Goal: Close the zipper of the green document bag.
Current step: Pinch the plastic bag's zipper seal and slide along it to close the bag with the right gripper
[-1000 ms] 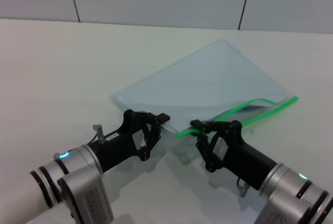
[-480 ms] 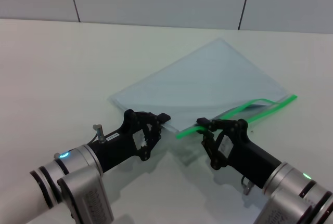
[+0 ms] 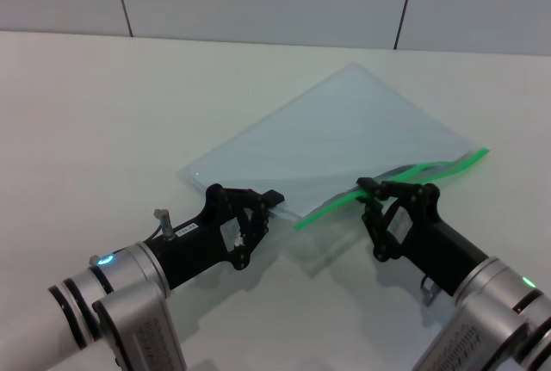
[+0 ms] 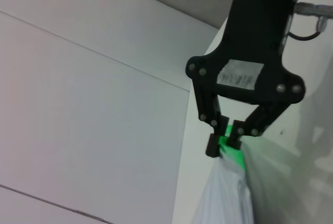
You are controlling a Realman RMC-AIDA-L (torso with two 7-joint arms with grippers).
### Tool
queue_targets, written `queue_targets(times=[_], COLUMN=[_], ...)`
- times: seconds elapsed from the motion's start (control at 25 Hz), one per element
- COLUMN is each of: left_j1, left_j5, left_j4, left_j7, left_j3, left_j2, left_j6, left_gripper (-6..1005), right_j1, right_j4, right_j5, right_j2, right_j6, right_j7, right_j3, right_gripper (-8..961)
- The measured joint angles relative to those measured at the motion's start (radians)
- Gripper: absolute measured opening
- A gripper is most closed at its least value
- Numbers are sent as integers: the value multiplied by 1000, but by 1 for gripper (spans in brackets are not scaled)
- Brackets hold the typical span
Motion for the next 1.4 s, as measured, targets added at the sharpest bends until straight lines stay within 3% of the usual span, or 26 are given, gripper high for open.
queue_targets(times=[0.72,1.4], left_j1=[12,34], left_j5=[2,1], left_j4=[-2,-4], left_j7=[0,0], left_j3=[2,-5], left_j2=[2,2], left_j6=[3,14], left_gripper=[52,77], right_j1=[-22,-94], right_j4=[-27,-87], right_j5=[231,243], right_j2=[-4,-9], right_j6=[-10,-39], right_j7=[-114,-115], right_j3=[7,203], right_gripper=[80,106])
